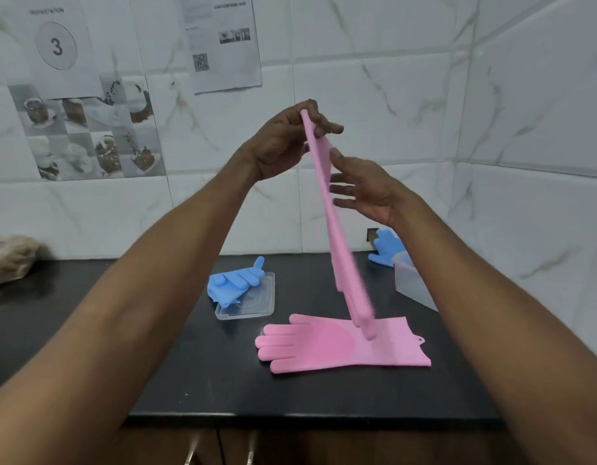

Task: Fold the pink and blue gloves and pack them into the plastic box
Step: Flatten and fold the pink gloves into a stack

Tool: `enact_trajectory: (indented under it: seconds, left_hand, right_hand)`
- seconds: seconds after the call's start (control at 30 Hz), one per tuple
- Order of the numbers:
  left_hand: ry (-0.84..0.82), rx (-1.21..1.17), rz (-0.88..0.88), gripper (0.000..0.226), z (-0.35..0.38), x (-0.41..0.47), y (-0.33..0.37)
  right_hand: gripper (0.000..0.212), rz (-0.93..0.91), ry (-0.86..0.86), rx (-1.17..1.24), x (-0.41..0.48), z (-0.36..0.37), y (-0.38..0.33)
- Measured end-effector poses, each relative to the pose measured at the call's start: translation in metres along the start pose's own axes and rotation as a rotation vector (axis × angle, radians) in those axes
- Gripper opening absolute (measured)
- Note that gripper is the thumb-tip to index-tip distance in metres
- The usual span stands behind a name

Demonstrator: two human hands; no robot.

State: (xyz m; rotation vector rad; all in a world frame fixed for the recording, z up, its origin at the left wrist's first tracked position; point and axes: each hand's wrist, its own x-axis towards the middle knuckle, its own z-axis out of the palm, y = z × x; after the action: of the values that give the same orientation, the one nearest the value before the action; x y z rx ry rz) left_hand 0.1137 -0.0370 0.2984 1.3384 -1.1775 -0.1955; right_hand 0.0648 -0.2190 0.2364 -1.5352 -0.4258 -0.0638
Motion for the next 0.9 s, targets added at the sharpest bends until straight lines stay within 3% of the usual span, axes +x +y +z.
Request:
enact_trajectory:
  seconds: [0.1,0.23,0.3,0.37,0.4,0.47,0.53,0.6,0.67,0.77,0.83,0.9]
  left_hand:
    - [-0.036,-0.350,0.039,0.010,0.015,-0.001,-0.007]
    - [0.252,-0.510,0.082,0.010,0.029,-0.018,-0.007]
    - [0.258,-0.474,-0.092,0.052,0.019,-0.036,-0.021]
    - [0.099,-0.523,-0.243,0.091,0.002,-0.062,-0.049]
    - [0.052,-0.545,-0.300,0.099,0.001,-0.076,-0.060]
    - [0.100,-0.370,-0.416,0.089,0.004,-0.095,-0.088]
    - [0.234,-0.034,-0.482,0.062,0.013,-0.105,-0.106]
    - [0.345,0.044,-0.479,0.043,0.021,-0.116,-0.111]
    - [0.438,-0.188,-0.463,0.049,0.026,-0.134,-0.114]
    - [0.511,-0.532,-0.611,0.104,0.031,-0.170,-0.149]
    - [0.480,-0.709,-0.782,0.128,0.041,-0.184,-0.180]
    - [0.411,-0.984,-0.800,0.135,0.059,-0.183,-0.193]
  right_hand:
    - [0.047,-0.071,-0.066,0.168,0.002,0.019,-0.007]
    - [0.045,-0.166,0.165,0.148,0.007,0.031,-0.016]
    - [0.039,-0.192,0.248,0.070,0.011,0.032,-0.022]
    - [0.038,-0.204,0.269,0.034,0.015,0.033,-0.026]
    - [0.038,-0.204,0.279,0.021,0.018,0.032,-0.027]
    - [0.034,-0.199,0.293,0.001,0.022,0.030,-0.026]
    - [0.037,-0.180,0.293,-0.027,0.024,0.028,-0.021]
    - [0.040,-0.155,0.280,-0.063,0.021,0.026,-0.016]
    - [0.039,-0.145,0.234,-0.061,0.017,0.025,-0.016]
    - [0.036,-0.153,0.102,0.011,0.015,0.020,-0.025]
    - [0.038,-0.125,-0.038,0.095,0.019,0.020,-0.031]
    - [0.042,-0.098,-0.181,0.145,0.020,0.023,-0.033]
